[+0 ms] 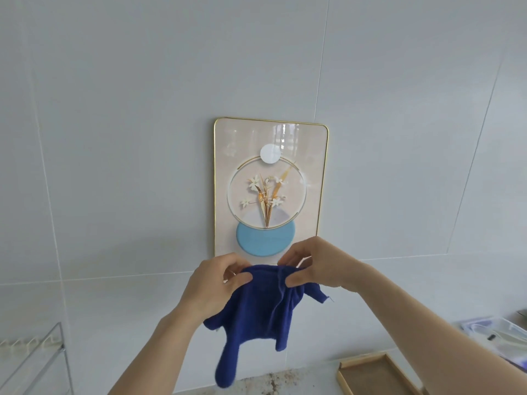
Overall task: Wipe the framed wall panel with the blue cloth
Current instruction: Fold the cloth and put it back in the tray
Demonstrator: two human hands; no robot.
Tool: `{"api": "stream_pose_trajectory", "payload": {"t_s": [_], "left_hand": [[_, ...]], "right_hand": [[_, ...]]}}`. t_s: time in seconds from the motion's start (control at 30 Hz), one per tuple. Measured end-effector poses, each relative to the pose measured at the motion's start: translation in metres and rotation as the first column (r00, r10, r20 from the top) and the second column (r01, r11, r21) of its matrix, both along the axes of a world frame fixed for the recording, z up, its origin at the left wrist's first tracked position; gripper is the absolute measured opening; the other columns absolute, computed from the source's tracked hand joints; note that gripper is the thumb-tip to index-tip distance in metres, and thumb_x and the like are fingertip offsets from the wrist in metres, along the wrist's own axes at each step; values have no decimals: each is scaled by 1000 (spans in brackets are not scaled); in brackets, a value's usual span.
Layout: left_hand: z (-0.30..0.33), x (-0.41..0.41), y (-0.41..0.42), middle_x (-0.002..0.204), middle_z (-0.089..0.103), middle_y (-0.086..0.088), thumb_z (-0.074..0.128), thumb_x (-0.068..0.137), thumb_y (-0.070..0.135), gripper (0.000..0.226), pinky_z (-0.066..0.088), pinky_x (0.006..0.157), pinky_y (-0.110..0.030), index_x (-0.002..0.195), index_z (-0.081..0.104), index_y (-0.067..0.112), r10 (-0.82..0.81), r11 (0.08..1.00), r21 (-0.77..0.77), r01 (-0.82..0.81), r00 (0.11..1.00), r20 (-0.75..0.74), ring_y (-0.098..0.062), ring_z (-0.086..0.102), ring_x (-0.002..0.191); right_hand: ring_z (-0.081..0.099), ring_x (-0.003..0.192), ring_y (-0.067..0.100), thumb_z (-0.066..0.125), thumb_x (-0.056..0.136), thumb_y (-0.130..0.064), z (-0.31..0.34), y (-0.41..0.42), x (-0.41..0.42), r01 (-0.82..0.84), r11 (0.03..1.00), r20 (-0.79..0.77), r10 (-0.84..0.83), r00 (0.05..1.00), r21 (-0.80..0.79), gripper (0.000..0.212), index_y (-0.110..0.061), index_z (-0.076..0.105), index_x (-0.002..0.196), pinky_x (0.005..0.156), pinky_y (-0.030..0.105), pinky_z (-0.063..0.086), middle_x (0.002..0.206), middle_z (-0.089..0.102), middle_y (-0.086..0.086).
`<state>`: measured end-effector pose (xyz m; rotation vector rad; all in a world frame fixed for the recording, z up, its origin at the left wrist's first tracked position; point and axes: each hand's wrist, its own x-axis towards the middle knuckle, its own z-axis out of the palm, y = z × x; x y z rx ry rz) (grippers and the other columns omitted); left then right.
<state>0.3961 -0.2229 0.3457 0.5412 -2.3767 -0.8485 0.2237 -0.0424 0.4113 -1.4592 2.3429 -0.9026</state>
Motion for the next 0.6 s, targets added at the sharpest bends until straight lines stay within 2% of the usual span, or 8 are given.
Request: {"api": "stream_pose_trajectory", "payload": {"t_s": [0.07,0.13,0.27,0.4,0.5,0.6], "left_hand": [[1,2,0,103,75,21,66,98,38,10,58,95,-36,107,70,38,13,999,-48,-11,999,32,-9,69,100],[0,2,2,101,73,21,64,99,39,8,57,92,-33,105,68,41,32,995,-100,-24,997,70,-10,68,98],[-6,-1,6,97,70,20,64,97,41,6,54,88,-31,95,66,46,92,978,-199,-66,988,123,-10,65,96],[-11,-5,9,90,66,24,67,96,42,3,51,88,-31,96,70,43,128,966,-242,-95,984,124,-11,62,96],[-13,-10,10,94,69,22,67,97,42,7,52,88,-32,102,72,41,135,962,-256,-99,983,126,-12,62,97],[-16,-17,11,98,72,21,65,98,42,7,53,89,-33,102,71,43,130,960,-267,-89,981,142,-12,63,97]], "right_hand": [[75,87,17,86,79,-12,0,4,-3,-33,996,-109,43,993,88,20,-26,80,91,82,29,64,97,81,-5],[70,86,13,83,82,-14,-3,5,-5,-22,986,-225,59,973,165,20,-31,80,93,82,28,61,96,80,-7],[67,98,19,80,86,-20,-12,5,-9,77,975,-373,7,928,210,18,-29,81,101,91,39,59,101,80,-6],[67,104,22,76,90,-24,-13,8,-14,124,961,-446,0,895,248,19,-31,78,108,83,36,53,103,78,-7],[66,103,20,76,91,-26,-18,11,-19,135,960,-456,-9,890,245,19,-33,77,108,79,33,46,95,71,-13],[66,103,20,75,92,-26,-22,16,-24,143,959,-461,-15,887,245,20,-32,77,110,80,33,47,102,75,-10]]}}
